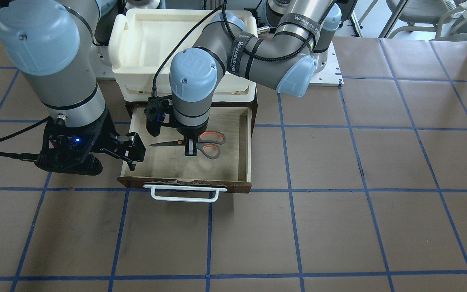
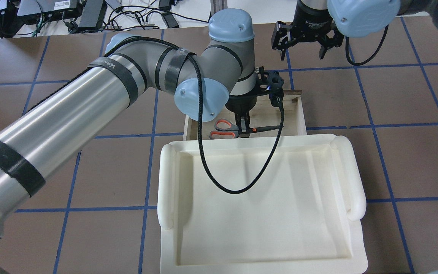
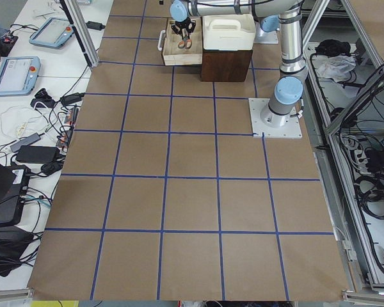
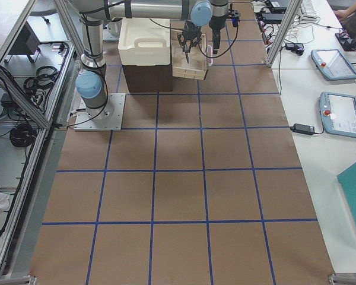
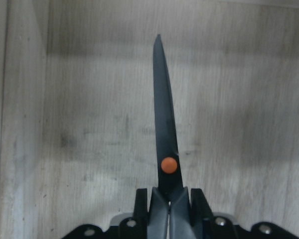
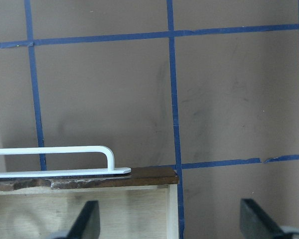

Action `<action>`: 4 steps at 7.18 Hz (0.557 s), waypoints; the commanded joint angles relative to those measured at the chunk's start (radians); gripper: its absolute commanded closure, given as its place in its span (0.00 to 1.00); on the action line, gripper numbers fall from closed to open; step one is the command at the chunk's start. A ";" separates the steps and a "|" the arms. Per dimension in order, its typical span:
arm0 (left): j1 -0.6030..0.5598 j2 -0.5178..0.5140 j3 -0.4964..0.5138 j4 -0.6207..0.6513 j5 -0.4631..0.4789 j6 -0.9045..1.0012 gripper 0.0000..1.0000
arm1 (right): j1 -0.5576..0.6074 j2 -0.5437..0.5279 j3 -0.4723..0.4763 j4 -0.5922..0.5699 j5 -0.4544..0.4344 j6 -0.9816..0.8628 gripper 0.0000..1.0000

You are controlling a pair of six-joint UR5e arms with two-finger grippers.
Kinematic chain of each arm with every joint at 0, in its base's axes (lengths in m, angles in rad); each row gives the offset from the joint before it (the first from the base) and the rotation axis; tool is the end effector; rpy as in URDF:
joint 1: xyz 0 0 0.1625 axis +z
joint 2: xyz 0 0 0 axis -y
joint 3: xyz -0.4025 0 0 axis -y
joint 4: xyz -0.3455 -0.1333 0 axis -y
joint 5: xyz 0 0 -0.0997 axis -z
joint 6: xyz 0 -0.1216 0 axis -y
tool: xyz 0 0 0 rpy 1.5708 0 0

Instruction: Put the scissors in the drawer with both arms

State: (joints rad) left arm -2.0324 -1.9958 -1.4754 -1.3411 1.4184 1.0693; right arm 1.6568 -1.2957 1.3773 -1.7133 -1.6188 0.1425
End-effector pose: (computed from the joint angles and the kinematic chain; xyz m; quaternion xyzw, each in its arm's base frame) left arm -0.3942 -0.4518 0.2878 -0.6872 -0.7207 -0.0248 0.0874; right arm 0.1751 -0.5476 0.4065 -0.0290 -0.9988 0.0330 0.0204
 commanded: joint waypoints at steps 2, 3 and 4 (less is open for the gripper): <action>-0.020 0.011 0.000 -0.015 0.005 -0.023 1.00 | -0.002 -0.002 0.002 0.004 -0.003 -0.001 0.00; -0.022 0.015 0.000 -0.018 0.004 -0.029 1.00 | -0.002 -0.005 0.002 0.004 -0.004 -0.001 0.00; -0.022 0.014 -0.002 -0.020 0.004 -0.044 1.00 | -0.002 -0.004 0.002 0.001 -0.006 -0.003 0.00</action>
State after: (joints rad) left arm -2.0527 -1.9835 -1.4762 -1.3571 1.4221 1.0389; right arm 1.6552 -1.2990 1.3788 -1.7098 -1.6228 0.1408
